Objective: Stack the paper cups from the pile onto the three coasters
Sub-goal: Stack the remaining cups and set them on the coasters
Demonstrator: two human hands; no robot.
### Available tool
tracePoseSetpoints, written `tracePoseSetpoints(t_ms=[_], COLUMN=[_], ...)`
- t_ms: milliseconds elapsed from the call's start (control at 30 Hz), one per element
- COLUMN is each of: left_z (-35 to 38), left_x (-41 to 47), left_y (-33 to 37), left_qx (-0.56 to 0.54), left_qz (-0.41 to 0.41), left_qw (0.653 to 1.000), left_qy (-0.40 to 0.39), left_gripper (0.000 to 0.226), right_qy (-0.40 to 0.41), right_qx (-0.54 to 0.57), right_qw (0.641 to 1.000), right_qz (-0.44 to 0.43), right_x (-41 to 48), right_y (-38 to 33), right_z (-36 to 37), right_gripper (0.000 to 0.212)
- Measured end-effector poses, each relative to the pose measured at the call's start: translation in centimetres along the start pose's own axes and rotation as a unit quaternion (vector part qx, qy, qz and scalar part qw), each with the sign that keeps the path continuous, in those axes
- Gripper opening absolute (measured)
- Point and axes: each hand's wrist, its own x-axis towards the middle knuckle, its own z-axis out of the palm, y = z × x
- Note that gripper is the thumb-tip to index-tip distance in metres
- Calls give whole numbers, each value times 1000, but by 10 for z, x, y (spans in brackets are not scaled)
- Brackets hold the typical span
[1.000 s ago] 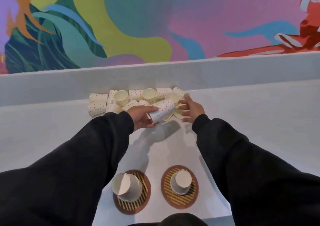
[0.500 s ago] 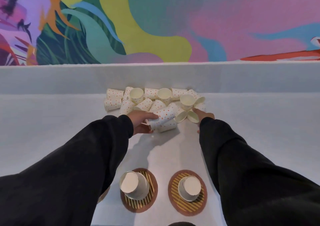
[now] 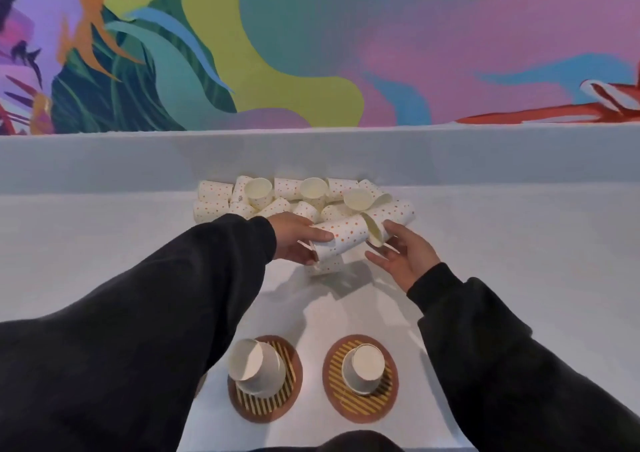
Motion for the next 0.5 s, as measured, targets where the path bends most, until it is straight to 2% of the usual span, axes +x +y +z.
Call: tracePoseSetpoints(t_ms=[167, 333, 400, 500], left_z=[30, 65, 77, 90], left_x=[-6, -23, -30, -44], left_y=[19, 31, 33, 34], left_qx=[-1, -11, -12, 52], left_qz=[38, 78, 91, 95], left_qw=[999, 996, 994, 994], left_qy=[-27, -53, -51, -17], left_gripper=[66, 34, 40, 70], right_qy=[-31, -55, -63, -68], right_qx=[-45, -92, -96, -79], right_qw=[997, 993, 992, 993], right_qz=[-50, -47, -53, -52], right_x=[-26, -52, -61, -74], right_y=[-5, -9, -7, -7], right_z=[0, -7, -11, -16], right_gripper=[42, 45, 45, 43])
